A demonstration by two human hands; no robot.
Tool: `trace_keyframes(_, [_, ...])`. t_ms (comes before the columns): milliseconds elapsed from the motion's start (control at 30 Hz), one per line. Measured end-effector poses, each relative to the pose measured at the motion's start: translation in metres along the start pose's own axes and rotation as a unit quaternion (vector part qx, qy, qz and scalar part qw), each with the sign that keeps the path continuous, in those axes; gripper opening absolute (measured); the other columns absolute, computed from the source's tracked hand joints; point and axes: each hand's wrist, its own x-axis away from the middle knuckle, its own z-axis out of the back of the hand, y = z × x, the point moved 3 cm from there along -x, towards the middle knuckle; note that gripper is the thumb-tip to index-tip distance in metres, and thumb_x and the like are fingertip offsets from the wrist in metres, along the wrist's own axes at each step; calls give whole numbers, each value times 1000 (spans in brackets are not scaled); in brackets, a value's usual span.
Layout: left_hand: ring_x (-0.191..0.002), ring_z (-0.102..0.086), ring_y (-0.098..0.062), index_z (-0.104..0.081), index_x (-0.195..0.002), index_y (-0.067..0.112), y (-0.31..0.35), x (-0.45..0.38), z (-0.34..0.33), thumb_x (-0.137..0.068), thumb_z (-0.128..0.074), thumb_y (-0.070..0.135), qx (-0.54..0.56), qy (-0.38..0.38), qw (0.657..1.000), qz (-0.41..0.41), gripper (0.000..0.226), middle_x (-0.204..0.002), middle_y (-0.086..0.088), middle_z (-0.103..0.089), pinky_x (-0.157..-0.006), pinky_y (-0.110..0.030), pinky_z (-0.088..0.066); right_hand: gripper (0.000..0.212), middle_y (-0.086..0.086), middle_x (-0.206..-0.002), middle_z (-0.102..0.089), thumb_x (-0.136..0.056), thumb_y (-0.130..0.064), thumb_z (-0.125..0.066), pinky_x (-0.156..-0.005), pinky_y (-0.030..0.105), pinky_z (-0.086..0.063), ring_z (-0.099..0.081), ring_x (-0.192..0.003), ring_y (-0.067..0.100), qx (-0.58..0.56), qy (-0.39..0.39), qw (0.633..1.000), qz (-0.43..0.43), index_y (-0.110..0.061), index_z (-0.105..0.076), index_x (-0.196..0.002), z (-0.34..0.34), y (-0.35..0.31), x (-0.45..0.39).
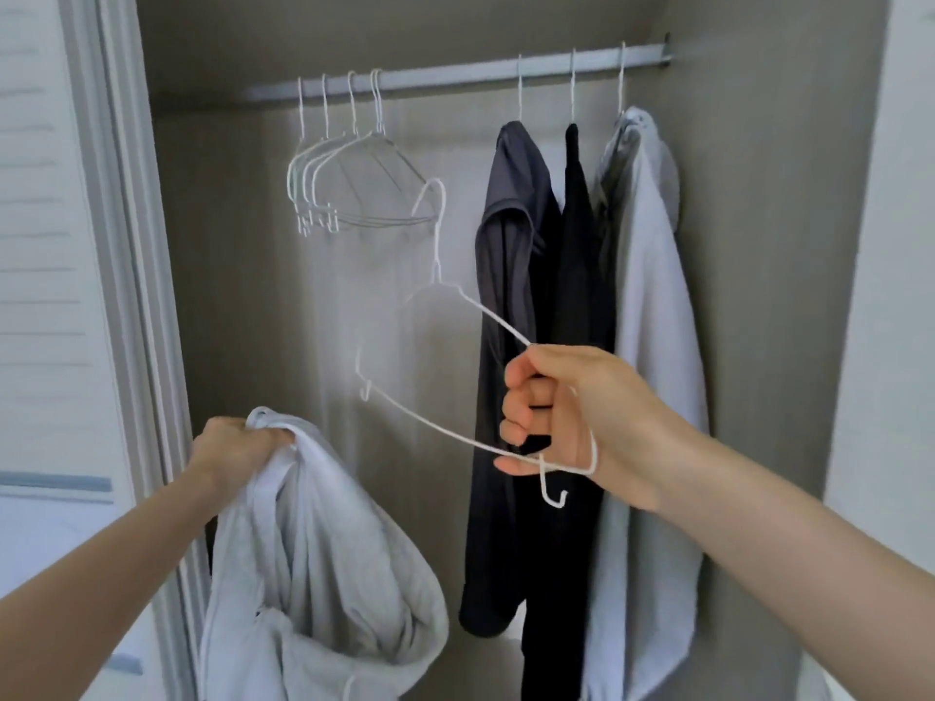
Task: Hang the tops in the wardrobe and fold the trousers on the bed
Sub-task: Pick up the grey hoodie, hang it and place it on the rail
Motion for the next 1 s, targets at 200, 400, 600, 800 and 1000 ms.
trace_keyframes(200, [-65,-58,-23,-65,-67,13,-22,23,-6,-78,-76,25,-65,-6,998,-7,19,-70,-7,-64,-60,-32,-42,31,6,-51,-42,-100,-27,-41,-75,52,-52,-41,-43,19,76,-82,991,-77,-8,-58,-83,22,12,43])
trace_keyframes(400, [-72,-59,-19,-75,-87,11,-11,37,-14,-80,-75,22,-144,-64,983,-98,13,-76,-4,-68,-65,-32,-42,33,3,-47,-28,-102,-28,-36,-68,42,-40,-27,-39,16,81,-101,987,-92,-7,-54,-84,29,26,49])
trace_keyframes(600, [-79,-63,-31,-74,-95,18,-6,40,-1,-86,-65,31,-273,24,953,-133,18,-82,-8,-70,-72,-37,-53,32,-1,-44,-27,-97,-30,-44,-70,46,-42,-22,-38,15,67,-152,981,-104,-12,-55,-74,51,12,55])
trace_keyframes(800, [-81,-64,-37,-65,-108,30,0,54,-17,-90,-54,20,-353,20,897,-268,23,-88,-8,-69,-66,-34,-45,34,2,-45,-24,-102,-27,-37,-63,38,-39,-21,-39,15,62,-134,985,-85,-10,-53,-77,37,49,34])
trace_keyframes(1000, [-83,-64,-30,-68,-103,24,23,74,-35,-93,-55,29,-271,2,911,-312,17,-88,-2,-71,-70,-37,-50,44,0,-45,-26,-104,-28,-34,-50,27,-29,-19,-38,13,74,-117,989,-45,-14,-55,-67,31,101,11])
